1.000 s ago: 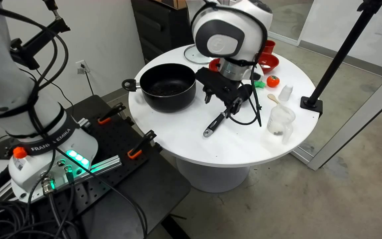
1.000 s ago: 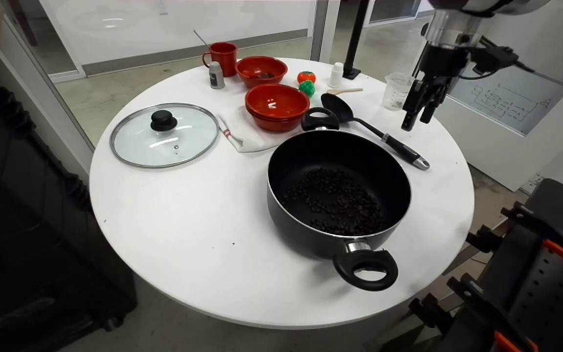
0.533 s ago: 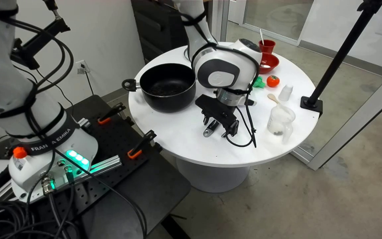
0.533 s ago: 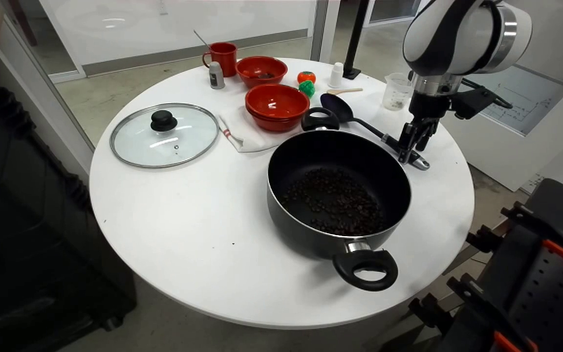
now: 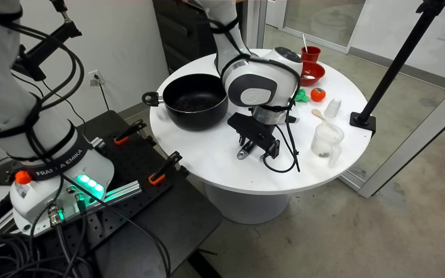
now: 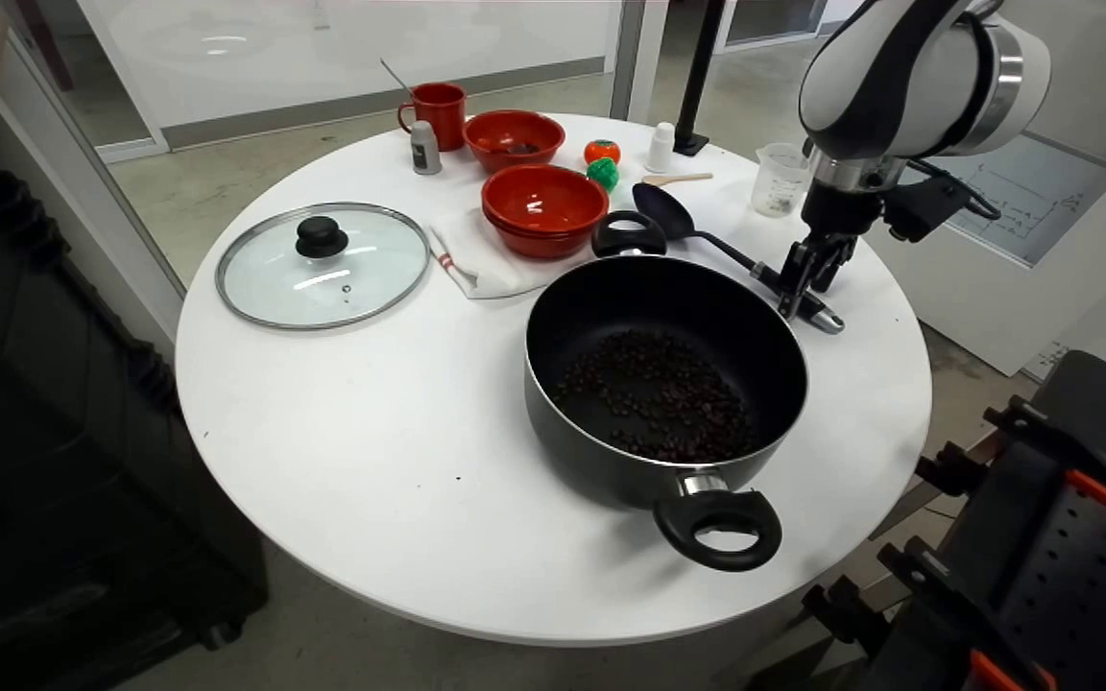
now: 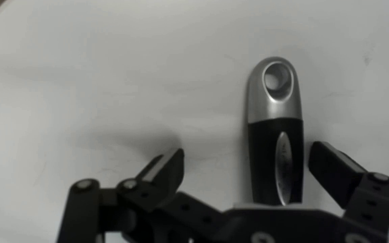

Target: Pick the cooking spoon and stir the pot

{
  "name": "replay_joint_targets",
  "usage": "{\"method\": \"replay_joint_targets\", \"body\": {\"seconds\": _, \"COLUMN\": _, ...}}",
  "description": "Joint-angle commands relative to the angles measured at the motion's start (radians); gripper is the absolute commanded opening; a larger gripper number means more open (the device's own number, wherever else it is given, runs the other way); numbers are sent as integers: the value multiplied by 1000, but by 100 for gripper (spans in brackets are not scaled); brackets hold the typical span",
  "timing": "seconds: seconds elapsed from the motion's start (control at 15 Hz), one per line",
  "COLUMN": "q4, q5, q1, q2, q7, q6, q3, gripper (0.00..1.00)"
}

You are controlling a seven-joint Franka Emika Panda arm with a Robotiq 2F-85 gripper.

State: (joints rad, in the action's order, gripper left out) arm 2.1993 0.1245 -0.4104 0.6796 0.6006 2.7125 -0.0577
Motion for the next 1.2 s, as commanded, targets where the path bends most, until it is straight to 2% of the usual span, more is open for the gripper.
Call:
{"method": "replay_joint_targets", "body": {"seconds": 0.0, "q4": 76, "q5": -10, "q1": -65, "q2": -34, "q7": 9, "q6": 93, "q3": 55, "gripper": 100}}
{"method": "replay_joint_targets", "body": {"seconds": 0.33, "q4": 181, "q5": -36, "q1": -106, "q2": -60, "q7": 7, "q6": 266, "q3": 97, "gripper": 100}}
{"method": "replay_joint_targets", "body": {"seconds": 0.47, "q4": 233, "q5": -75, "q1": -102, "q2": -79, "q7": -5, "q6": 347, "q3": 99, "gripper": 100}}
{"method": "replay_joint_targets", "body": {"seconds": 0.6, "q4": 274, "q5": -130, "q1": -79, "q2": -96, "q7": -28, "q6": 381, "q3": 78, "gripper": 100}}
{"method": "replay_joint_targets", "body": {"seconds": 0.67, "q4": 289, "q5": -153, "q1": -74, "q2": -101, "q7": -37, "q6": 389, "q3": 72, "gripper": 94}}
{"method": "replay_joint_targets", "body": {"seconds": 0.73, "q4": 299, "q5": -175, "q1": -70, "q2": -105, "q7": -43, "q6": 388, "q3": 68, "gripper": 73}}
{"method": "replay_joint_targets", "body": {"seconds": 0.87, "q4": 313, "q5": -207, "q1": -73, "q2": -119, "q7": -53, "q6": 369, "q3": 68, "gripper": 69}}
{"method": "replay_joint_targets", "body": {"seconds": 1.13, "q4": 332, "q5": -230, "q1": -106, "q2": -146, "q7": -58, "q6": 364, "q3": 92, "gripper": 38}}
